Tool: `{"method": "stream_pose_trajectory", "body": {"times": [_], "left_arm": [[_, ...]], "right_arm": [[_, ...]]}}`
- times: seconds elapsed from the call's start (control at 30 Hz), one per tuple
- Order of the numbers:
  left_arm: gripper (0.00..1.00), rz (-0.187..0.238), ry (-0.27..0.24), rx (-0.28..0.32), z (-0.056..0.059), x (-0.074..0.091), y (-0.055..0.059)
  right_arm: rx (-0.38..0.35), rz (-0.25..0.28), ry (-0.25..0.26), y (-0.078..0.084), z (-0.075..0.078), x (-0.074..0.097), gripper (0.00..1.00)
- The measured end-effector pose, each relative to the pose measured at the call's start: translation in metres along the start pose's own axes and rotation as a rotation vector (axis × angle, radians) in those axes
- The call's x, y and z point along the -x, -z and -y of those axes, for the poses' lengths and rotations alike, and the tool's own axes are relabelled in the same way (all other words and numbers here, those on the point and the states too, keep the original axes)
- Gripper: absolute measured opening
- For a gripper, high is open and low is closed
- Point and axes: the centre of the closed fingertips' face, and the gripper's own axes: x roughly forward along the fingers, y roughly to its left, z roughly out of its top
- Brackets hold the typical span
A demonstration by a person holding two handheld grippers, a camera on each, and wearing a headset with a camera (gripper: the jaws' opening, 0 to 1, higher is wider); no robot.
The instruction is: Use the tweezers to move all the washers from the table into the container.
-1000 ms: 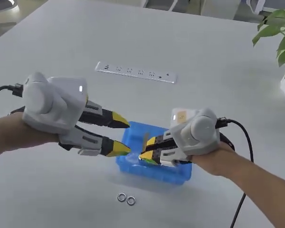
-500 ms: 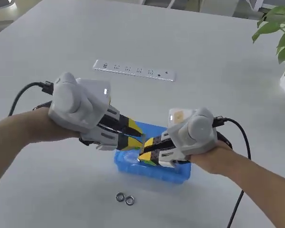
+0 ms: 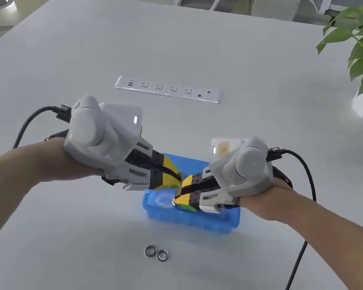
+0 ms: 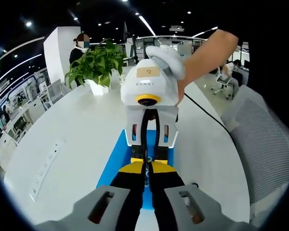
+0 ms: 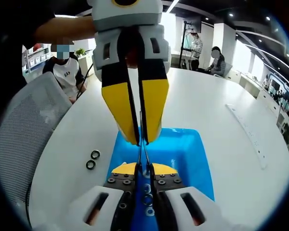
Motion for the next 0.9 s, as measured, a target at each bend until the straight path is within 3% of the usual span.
{"method": "stream_pose_trajectory", "body": {"times": [0.4,0.9], "left_arm": [[0.06,0.000,-0.004,-0.005,0.000,0.000,0.000],[0.06,0.016,-0.014,0.004,0.000,0.003,-0.006]], "right_arm": [[0.015,-0.006,0.010,-0.003,-0.001,0.004,0.16],[-0.005,0.004,0.057,-0.004,-0.001,0.022,0.21]]}}
